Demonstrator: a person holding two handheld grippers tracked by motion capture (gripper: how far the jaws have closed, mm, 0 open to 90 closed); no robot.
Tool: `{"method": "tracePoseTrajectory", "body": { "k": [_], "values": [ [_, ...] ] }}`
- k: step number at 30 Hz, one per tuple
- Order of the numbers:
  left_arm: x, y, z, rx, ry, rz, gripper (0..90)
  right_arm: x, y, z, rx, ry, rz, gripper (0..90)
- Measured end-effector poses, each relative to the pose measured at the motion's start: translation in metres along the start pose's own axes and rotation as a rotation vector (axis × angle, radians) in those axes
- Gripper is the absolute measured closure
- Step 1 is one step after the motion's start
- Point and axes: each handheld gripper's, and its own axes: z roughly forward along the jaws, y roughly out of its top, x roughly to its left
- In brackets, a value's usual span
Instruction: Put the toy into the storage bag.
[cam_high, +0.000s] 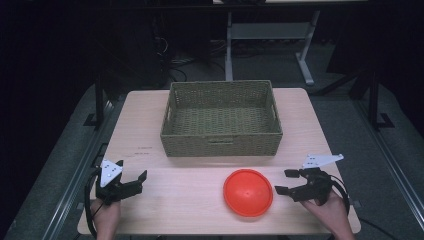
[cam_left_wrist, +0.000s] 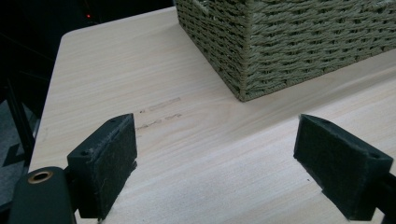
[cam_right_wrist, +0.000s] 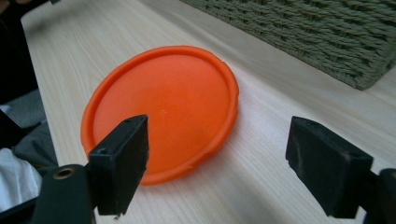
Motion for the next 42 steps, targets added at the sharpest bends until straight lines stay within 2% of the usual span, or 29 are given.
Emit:
{"method": "tracePoseTrajectory", "body": {
  "k": [4,7,11,14,22,26,33,42],
  "values": [
    [-0.001,0.000,0.002,0.010,0.001,0.007,12.8,0.001,0.006,0.008,0.022,-0.005,-0.013,21.8],
    [-0.002,0.000,0.002,0.006,0.003,0.014,12.8,-0.001,0.011,0.016,0.058,-0.001,0.004,21.8],
    [-0.002,0.000,0.003,0.016,0.001,0.014,12.8,-0.006,0.017,0.026,0.070,0.033,0.021,22.5],
    [-0.002,0.000,0.004,0.015,0.002,0.012,12.8,-0.007,0.022,0.035,0.117,0.032,0.027,22.9],
    [-0.003,0.000,0.004,0.017,0.000,0.021,12.8,-0.002,0.029,0.055,0.185,0.027,0.016,28.2],
    [-0.004,0.000,0.005,0.019,0.000,0.034,12.8,-0.001,0.028,0.056,0.199,0.011,0.019,30.8],
    [-0.005,0.001,0.004,0.022,0.007,0.043,12.8,-0.002,0.024,0.058,0.225,-0.017,0.034,41.8],
    [-0.005,0.001,0.005,0.021,0.006,0.044,12.8,-0.006,0.020,0.059,0.230,-0.019,0.058,50.6]
  ]
}}
